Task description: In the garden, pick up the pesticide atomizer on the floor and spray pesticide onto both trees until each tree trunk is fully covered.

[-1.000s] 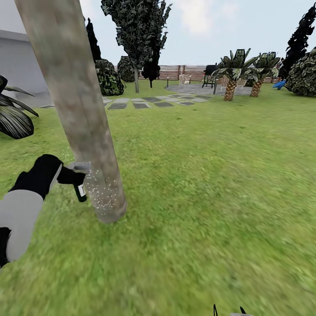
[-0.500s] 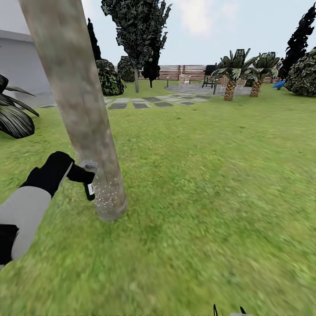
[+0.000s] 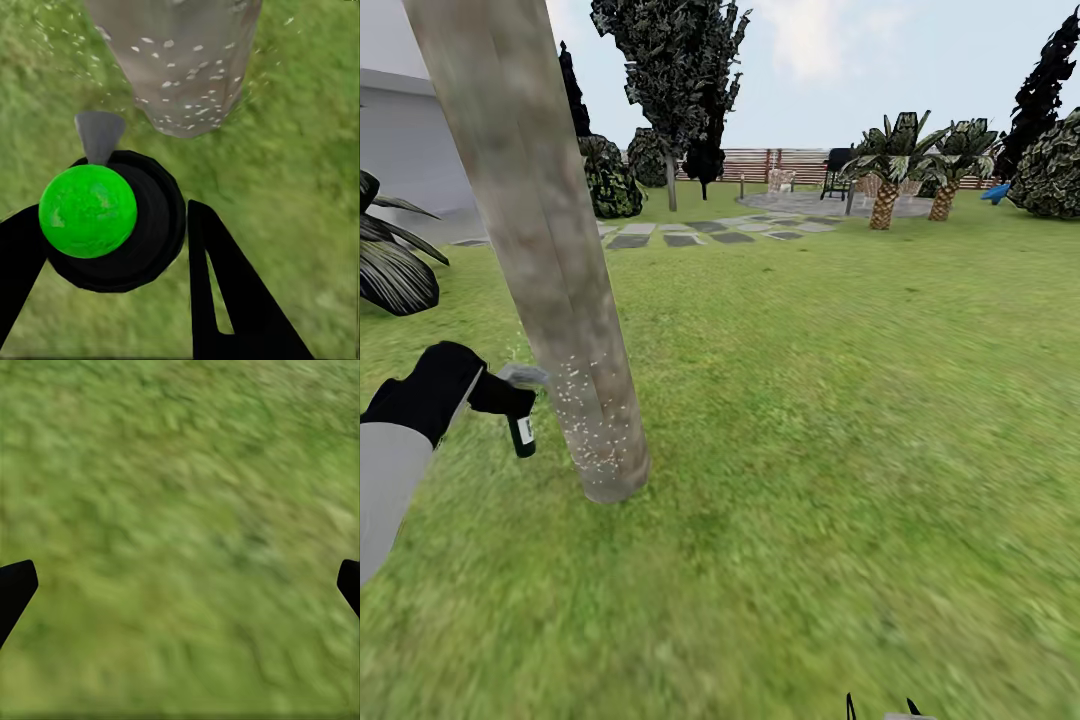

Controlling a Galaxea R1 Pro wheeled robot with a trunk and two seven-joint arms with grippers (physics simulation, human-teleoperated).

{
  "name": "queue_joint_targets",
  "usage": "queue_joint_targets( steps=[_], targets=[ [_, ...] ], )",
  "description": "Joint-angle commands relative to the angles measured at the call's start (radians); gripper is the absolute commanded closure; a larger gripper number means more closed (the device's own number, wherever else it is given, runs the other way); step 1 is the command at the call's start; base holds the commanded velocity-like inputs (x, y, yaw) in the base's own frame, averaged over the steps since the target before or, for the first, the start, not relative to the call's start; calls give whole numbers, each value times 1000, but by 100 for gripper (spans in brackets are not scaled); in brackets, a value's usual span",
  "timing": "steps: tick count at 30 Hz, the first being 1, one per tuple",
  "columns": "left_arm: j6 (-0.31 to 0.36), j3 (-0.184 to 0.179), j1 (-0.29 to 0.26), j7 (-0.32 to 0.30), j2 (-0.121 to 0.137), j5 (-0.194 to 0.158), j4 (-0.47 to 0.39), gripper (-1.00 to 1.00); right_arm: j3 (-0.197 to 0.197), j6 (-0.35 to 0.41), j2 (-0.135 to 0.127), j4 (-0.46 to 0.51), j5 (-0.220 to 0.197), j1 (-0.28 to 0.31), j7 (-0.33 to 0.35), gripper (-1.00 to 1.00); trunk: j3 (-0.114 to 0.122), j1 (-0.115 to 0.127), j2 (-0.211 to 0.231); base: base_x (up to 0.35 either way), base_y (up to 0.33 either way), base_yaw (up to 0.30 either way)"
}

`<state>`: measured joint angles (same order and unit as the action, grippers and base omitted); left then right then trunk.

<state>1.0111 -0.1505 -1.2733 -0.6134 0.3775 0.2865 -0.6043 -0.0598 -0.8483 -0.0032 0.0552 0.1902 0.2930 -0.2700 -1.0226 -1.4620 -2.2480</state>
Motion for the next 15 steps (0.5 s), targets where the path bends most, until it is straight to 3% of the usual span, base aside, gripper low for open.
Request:
queue_joint_targets(
  steps=[1, 6, 12, 15],
  targets=[
    [1, 0, 1, 0, 3, -4, 0, 100, 0, 0, 0, 0, 0, 0, 0, -100, 0, 0, 0, 0, 0, 0],
    [3, -1, 6, -1, 6, -3, -15, 100, 0, 0, 0, 0, 0, 0, 0, -100, 0, 0, 0, 18, 6, 0],
    [2, -2, 12, 0, 9, 4, -15, 100, 0, 0, 0, 0, 0, 0, 0, -100, 0, 0, 0, 237, 175, 0],
    [1, -3, 15, 0, 10, 16, -12, 100, 0, 0, 0, 0, 0, 0, 0, -100, 0, 0, 0, 58, 44, 0]
  ],
)
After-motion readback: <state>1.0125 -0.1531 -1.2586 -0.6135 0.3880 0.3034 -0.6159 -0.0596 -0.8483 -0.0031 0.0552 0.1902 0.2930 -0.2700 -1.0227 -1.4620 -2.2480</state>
